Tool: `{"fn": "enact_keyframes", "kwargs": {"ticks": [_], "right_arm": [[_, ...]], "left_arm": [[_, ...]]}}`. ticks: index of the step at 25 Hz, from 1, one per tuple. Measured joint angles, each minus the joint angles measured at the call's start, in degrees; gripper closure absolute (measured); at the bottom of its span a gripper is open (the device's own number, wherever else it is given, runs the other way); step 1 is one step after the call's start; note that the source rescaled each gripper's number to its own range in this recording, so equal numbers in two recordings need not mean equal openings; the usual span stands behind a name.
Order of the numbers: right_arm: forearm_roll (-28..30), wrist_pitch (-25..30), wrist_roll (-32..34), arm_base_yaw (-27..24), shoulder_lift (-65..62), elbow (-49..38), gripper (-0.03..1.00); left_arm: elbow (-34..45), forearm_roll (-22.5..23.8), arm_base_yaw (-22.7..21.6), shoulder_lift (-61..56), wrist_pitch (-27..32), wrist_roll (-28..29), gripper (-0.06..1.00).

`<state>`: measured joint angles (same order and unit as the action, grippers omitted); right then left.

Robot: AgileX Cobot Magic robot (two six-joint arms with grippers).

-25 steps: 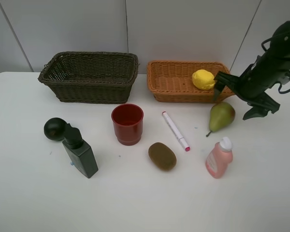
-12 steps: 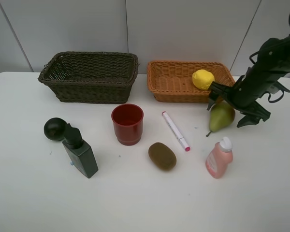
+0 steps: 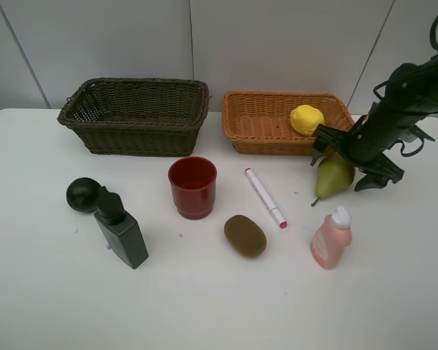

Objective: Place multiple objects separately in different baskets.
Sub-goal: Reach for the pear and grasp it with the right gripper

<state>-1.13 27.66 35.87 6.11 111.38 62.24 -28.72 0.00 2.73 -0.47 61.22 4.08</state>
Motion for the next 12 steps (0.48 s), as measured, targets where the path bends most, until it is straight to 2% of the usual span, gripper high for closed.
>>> {"fn": "enact_keyframes", "kwargs": {"ticks": [12], "right_arm": [[0.02, -0.64, -0.05, 0.00, 2.07, 0.00, -0.03]], "left_arm": [[0.00, 0.00, 0.00, 0.00, 0.00, 0.00, -0.06]]}}
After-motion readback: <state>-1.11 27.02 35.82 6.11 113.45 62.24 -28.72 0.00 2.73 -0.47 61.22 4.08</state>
